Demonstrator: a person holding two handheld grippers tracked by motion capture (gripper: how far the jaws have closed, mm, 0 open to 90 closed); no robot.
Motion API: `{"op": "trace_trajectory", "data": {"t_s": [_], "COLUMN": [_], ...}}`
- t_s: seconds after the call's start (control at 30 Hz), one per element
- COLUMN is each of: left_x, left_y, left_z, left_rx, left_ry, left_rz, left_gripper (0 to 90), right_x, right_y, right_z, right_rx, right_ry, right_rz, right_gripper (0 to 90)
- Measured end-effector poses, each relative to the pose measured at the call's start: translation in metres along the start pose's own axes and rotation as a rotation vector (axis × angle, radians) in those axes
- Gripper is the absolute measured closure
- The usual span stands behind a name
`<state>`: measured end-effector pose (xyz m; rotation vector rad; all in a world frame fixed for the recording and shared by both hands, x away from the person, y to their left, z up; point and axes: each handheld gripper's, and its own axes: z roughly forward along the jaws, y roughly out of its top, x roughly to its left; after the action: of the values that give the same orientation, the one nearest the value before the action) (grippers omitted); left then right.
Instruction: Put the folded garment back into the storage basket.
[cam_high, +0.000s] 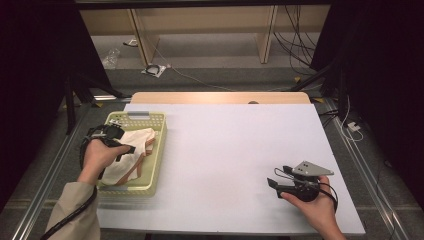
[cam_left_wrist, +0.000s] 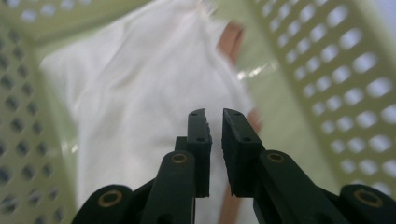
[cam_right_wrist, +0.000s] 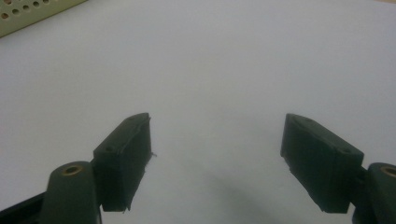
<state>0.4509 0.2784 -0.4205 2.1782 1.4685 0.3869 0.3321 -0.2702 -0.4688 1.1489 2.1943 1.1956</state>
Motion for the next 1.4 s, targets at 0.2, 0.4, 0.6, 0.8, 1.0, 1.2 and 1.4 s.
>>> {"op": "trace_trajectory", "data": {"t_s": [0.2,0.4,0.6,0.8,1.0,1.2,1.4], "left_x": [-0.002,-0.003,0.000,0.017,0.029,0.034,0.035], "left_y": [0.005,-0.005,-0.009,-0.016,-0.029,-0.036,-0.033], "left_z": [0.030,0.046,0.028,-0.004,-0.010,0.003,0.010], "left_rx": [0.065,0.146,0.134,0.135,0.259,0.325,0.347], "left_ry": [0.007,-0.024,-0.020,0.063,0.119,0.110,0.159], "left_rz": [0.012,0.025,0.040,0.034,0.037,0.013,0.012], "left_gripper": [84.9,88.1,85.8,86.0,88.5,89.2,89.1], "right_x": [-0.001,-0.002,-0.001,-0.001,-0.001,-0.001,-0.002], "right_y": [-0.001,-0.001,-0.001,-0.001,0.000,-0.001,-0.001], "right_z": [-0.001,0.000,-0.001,0.000,0.000,0.001,0.001], "right_rx": [-0.015,-0.007,-0.006,-0.005,-0.004,-0.005,-0.008], "right_ry": [0.000,0.002,0.001,0.002,0.000,0.001,0.003], "right_rz": [0.010,0.004,0.006,0.008,0.006,0.010,0.009], "right_gripper": [25.2,25.2,25.2,25.2,25.2,25.2,25.2]}}
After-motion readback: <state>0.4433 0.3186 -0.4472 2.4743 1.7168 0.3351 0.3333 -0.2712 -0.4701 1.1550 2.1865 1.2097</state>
